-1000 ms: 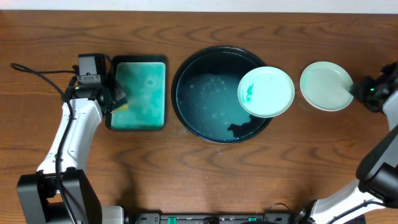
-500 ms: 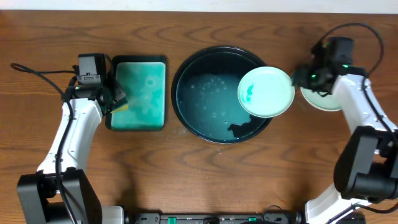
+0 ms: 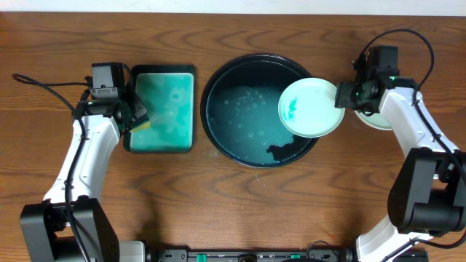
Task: Clean dirty plates on tray and stack at the side
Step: 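Move right gripper to the last green-stained plate and grasp its rim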
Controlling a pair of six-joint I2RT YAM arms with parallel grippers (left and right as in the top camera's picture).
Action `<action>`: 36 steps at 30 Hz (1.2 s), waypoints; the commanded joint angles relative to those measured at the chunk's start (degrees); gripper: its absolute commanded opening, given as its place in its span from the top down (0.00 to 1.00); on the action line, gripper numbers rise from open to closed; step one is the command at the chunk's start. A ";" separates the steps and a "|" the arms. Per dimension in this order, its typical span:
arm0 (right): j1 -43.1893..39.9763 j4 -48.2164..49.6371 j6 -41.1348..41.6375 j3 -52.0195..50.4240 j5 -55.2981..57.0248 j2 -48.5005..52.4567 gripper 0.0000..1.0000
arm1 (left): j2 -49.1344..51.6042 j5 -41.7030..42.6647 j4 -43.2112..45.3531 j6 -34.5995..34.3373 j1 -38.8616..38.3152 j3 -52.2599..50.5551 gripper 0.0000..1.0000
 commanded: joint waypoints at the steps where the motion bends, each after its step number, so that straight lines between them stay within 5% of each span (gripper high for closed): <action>1: 0.35 2.93 -0.68 -3.89 -2.12 -0.74 0.36 | 0.31 -0.28 0.17 0.33 0.04 -0.13 0.93; 8: 0.35 7.58 -0.20 -7.30 -3.34 -0.74 0.41 | 0.31 -0.28 0.33 0.33 0.04 -0.13 0.93; 15: 0.35 9.31 3.21 -7.43 -3.69 -0.74 0.68 | 0.31 -0.28 0.35 0.33 0.04 -0.13 0.93; 18: 0.37 9.84 3.39 -7.45 -5.33 -0.44 0.54 | 0.31 -0.28 0.35 0.33 0.04 -0.13 0.93; 29: 0.72 10.08 3.41 -7.45 -5.70 1.53 0.56 | 0.31 -0.26 0.46 0.33 0.04 -0.13 0.93; 36: 1.49 10.34 3.39 -7.48 -5.68 2.69 0.88 | 0.31 1.20 0.85 0.33 0.04 -0.13 0.93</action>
